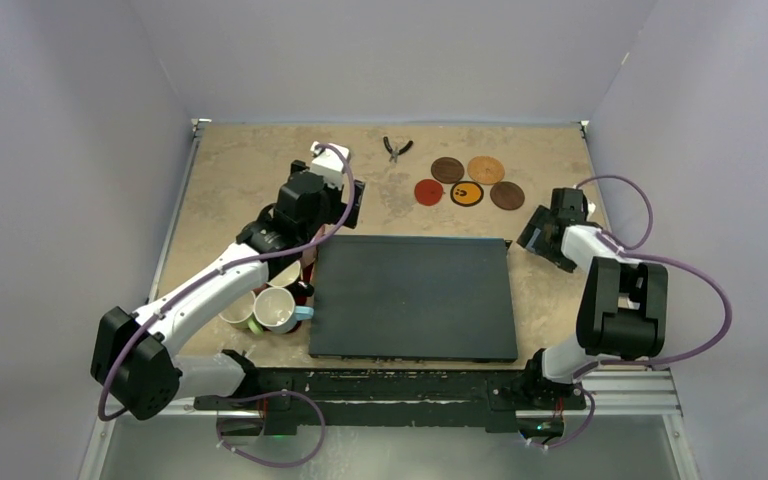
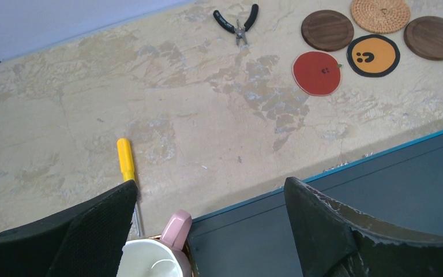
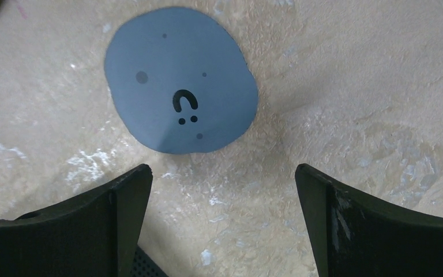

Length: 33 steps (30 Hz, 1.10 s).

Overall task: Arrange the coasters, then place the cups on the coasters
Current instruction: Move the coaster to the corner of the board.

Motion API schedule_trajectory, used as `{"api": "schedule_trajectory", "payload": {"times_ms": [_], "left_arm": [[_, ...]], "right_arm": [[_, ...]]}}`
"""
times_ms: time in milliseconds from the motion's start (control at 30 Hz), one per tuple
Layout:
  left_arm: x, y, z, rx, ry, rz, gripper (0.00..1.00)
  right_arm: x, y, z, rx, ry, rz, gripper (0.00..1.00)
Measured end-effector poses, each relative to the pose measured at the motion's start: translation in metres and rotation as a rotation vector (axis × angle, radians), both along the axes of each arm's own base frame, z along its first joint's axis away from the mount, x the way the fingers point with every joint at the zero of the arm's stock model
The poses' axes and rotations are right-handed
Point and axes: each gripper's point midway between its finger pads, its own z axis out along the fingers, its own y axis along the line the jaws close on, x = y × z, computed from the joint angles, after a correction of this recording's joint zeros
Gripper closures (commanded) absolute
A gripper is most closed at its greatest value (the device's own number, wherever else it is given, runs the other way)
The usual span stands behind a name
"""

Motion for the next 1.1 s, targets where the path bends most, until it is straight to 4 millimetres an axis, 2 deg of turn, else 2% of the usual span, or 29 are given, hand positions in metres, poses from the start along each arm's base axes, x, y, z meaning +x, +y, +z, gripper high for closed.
{"api": "schedule_trajectory", "payload": {"times_ms": [167,333,600,1100], "left_arm": [[-0.001,0.002,0.011,-0.017,-0.028,0.005,0.07],[-0.002,0.002,0.020,-0.035,-0.051,0.005,0.06],[-0.002,0.001,0.019,-0.039,-0.045,0.001,0.06],[-0.005,-0.005,0.020,-0.073,-0.034,-0.021,0.06]], "right_arm": [[-0.004,0.000,-0.017,-0.004,0.058,0.026,0.02],[-0.003,-0.001,-0.017,-0.011,0.062,0.042,0.02],[0.022,-0.002,-0.017,-0.008,0.050,0.080,0.03],[0.054,-0.007,-0.017,-0.025,0.027,0.110,0.19]]}}
